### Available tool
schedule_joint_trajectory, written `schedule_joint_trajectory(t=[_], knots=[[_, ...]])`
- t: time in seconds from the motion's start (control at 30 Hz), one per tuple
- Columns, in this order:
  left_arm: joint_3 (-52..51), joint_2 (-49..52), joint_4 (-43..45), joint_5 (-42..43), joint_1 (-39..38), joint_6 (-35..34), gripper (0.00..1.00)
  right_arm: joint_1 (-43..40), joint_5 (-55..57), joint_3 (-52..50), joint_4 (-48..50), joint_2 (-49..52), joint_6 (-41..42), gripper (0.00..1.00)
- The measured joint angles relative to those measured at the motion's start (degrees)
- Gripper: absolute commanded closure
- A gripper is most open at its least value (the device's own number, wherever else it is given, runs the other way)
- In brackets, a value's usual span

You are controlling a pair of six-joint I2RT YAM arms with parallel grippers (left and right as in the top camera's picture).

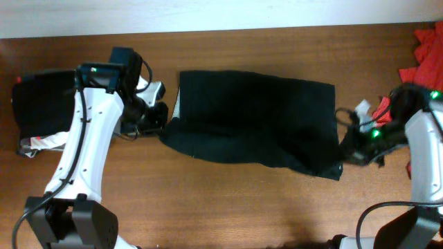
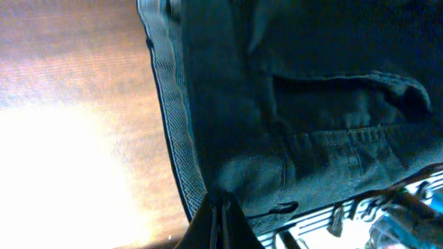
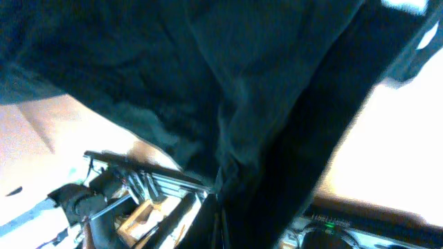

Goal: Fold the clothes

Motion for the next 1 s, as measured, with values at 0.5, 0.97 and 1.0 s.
schedule_joint_trajectory(t=[0.5, 0.97, 1.0], knots=[[-21.77, 0.00, 7.52, -3.91, 0.00, -0.66, 1.00, 1.66, 4.09, -12.92, 6.16, -0.22, 6.95, 0.96], [-22.73, 0.00, 7.37, -5.42, 0.00, -1.36, 0.99, 13.14, 11.34, -13.00, 4.92, -0.22, 16.87, 0.96], [-23.30, 0.00, 7.15, -5.57, 0.00, -1.51, 0.98, 13.57, 11.76, -13.00, 4.81, -0.22, 17.31, 0.96]])
